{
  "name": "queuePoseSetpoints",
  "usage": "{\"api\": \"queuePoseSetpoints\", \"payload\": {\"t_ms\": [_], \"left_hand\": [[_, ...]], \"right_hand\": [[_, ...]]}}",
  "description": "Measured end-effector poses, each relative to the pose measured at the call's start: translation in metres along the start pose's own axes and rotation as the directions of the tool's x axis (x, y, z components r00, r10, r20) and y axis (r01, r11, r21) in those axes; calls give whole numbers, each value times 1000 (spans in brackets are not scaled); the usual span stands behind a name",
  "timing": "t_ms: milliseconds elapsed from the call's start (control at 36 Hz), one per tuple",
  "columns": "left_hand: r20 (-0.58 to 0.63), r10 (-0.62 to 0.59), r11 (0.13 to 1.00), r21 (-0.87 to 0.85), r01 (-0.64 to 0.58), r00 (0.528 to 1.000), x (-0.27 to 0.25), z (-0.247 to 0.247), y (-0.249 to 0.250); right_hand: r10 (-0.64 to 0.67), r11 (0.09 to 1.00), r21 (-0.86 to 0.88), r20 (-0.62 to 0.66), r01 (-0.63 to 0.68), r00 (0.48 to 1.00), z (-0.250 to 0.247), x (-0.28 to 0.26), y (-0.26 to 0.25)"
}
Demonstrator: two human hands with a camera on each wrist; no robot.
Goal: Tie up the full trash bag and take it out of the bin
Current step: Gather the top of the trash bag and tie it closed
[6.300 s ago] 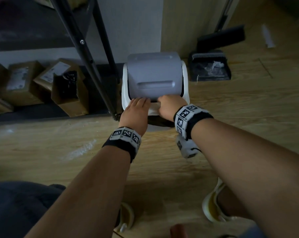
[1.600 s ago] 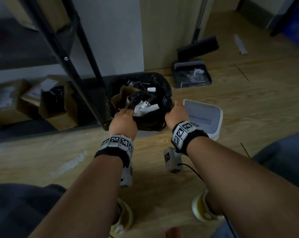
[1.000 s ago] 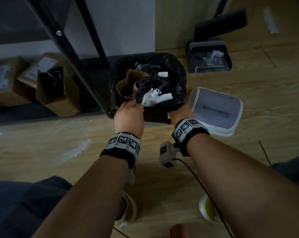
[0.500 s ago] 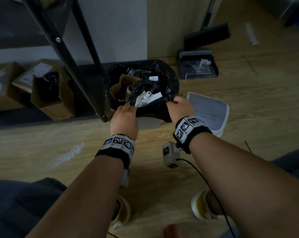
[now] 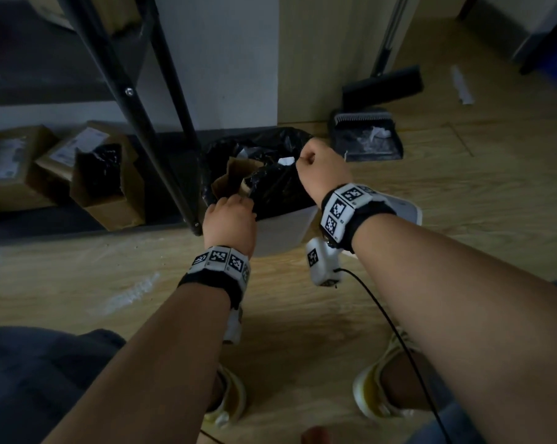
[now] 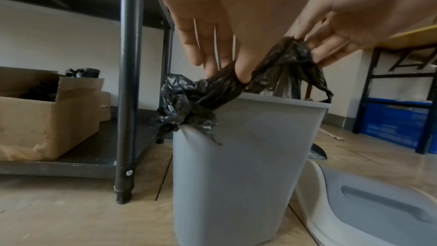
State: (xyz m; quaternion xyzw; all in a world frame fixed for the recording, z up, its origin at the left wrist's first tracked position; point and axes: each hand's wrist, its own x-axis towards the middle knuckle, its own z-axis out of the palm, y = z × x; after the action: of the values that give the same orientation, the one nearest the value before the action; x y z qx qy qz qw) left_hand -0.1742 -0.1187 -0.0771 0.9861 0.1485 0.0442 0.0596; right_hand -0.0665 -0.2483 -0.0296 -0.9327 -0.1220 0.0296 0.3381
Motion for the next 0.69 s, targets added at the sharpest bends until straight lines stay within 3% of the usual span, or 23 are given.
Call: {"api": "queuePoseSetpoints", "payload": {"t_ms": [139, 278, 361, 500, 694], "left_hand": [[-77, -63, 998, -14, 63, 995, 7, -13, -14], [-104, -54, 998, 19, 56, 993, 8, -17, -18], [-45, -103, 995, 6, 103, 994, 3, -14, -19], [31, -177, 982, 74, 174, 984, -6, -3, -18], [14, -291, 957, 7, 291, 957, -5, 2, -27]], "right_hand": [[-11, 999, -50, 195, 21, 981, 7, -1, -3], [-19, 965, -229, 416, 126, 909, 22, -8, -5], [-39, 948, -283, 346, 144, 937, 30, -13, -5], [-135, 964, -197, 206, 176, 969, 39, -18, -7], [-133, 969, -178, 198, 169, 971, 46, -15, -12]]}}
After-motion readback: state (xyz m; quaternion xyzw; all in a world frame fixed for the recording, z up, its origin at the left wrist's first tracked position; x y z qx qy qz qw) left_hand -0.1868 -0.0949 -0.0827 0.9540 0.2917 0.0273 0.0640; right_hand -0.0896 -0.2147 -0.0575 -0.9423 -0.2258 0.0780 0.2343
